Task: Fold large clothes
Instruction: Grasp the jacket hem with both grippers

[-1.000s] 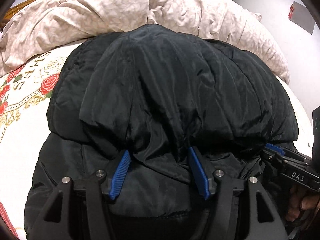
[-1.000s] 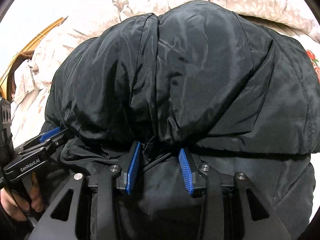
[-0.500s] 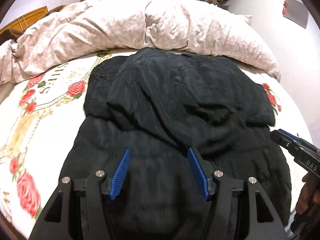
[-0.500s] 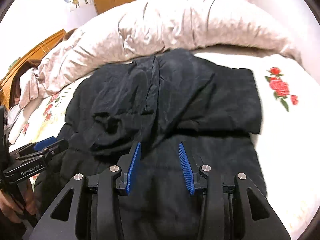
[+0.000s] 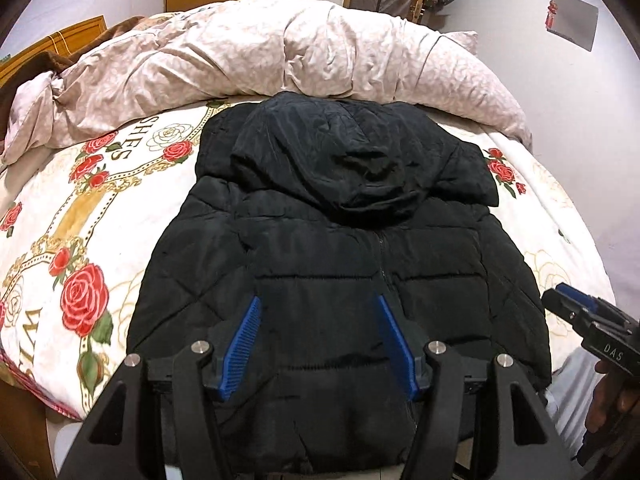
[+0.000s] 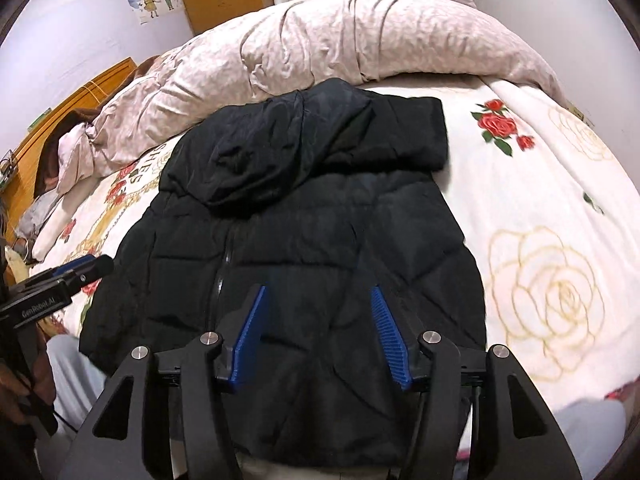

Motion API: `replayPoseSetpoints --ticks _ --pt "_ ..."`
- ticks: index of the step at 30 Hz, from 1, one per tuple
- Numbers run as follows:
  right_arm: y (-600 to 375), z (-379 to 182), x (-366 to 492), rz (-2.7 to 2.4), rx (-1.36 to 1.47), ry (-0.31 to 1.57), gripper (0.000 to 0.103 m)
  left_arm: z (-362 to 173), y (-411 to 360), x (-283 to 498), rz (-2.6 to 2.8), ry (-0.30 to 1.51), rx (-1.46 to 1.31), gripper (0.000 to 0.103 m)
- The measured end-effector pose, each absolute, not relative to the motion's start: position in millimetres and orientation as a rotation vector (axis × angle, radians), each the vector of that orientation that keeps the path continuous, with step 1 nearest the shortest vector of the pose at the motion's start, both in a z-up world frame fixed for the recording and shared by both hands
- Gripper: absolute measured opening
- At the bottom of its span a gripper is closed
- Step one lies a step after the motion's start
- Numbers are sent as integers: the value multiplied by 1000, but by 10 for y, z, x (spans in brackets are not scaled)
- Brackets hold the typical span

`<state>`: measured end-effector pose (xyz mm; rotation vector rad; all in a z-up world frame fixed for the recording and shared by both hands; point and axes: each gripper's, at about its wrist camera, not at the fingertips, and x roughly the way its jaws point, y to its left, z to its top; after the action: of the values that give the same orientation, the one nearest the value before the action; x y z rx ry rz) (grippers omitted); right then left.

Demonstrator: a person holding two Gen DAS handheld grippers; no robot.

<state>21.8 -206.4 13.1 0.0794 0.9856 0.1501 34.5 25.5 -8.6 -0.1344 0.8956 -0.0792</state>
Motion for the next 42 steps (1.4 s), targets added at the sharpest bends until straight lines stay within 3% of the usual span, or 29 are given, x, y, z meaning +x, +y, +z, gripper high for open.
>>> replayPoseSetpoints --ticks 4,17,19,29,32,42 --pt "-2104 137 127 145 87 984 63 -68 291 252 -69 889 -139 63" --pt "-2437 -86 180 58 135 1027 64 -267 626 285 13 921 -163 64" --pt "-2533 -152 211 36 151 1043 70 -328 718 323 38 932 -162 64" --pt "-3101 -617 374 -84 275 1164 71 -858 1390 508 207 1029 -228 70" --pt "-3209 -753 383 -100 336 1202 73 -1014 1514 513 229 1054 -270 78" --pt "-3091 -930 188 21 439 1331 76 -1221 1356 284 167 1103 -335 80"
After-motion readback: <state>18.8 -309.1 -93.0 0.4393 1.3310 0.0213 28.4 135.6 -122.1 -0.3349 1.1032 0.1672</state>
